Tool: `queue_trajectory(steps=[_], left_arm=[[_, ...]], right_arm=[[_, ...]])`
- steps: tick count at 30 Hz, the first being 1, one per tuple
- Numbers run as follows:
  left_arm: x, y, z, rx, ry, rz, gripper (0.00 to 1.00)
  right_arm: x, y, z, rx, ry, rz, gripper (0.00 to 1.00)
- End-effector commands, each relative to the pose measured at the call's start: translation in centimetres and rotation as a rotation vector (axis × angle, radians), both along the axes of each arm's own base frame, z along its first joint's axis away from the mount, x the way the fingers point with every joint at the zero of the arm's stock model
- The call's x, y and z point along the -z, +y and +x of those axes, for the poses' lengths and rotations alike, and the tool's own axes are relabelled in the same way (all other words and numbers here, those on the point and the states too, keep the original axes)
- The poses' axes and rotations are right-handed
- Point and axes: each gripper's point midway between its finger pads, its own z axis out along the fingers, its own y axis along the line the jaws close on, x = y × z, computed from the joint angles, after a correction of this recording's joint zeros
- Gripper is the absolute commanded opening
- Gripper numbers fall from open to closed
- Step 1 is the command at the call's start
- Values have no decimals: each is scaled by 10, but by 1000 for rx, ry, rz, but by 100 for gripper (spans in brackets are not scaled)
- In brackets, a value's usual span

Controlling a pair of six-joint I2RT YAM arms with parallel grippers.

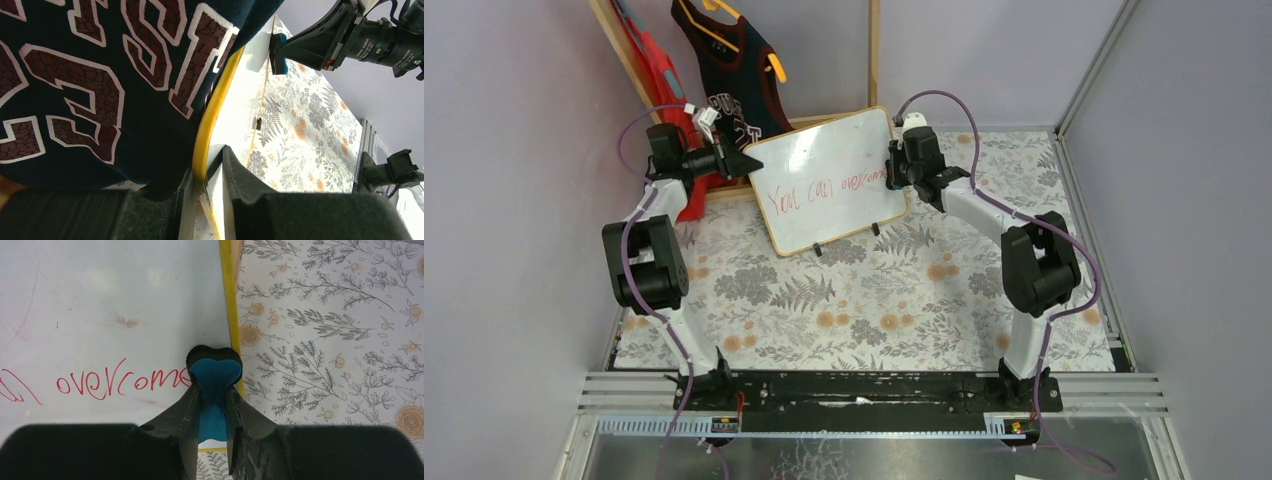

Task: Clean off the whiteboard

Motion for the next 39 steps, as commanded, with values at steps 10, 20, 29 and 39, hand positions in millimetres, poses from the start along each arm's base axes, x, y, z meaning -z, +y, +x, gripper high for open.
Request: queue_trajectory(steps=[10, 20, 29, 39], left_arm=[[30, 17, 18, -119, 14, 118, 0], [33, 10, 15, -112, 22, 134, 0], [32, 5, 10, -89, -1, 178, 0], [34, 8, 4, -84, -17, 226, 0]], right_arm=[[-12, 64, 12, -115, -8, 89, 0], [-9, 82, -3, -152, -10, 97, 0], [7, 47, -1, -59, -17, -10, 0], [8, -3, 0, 53, -31, -37, 0]])
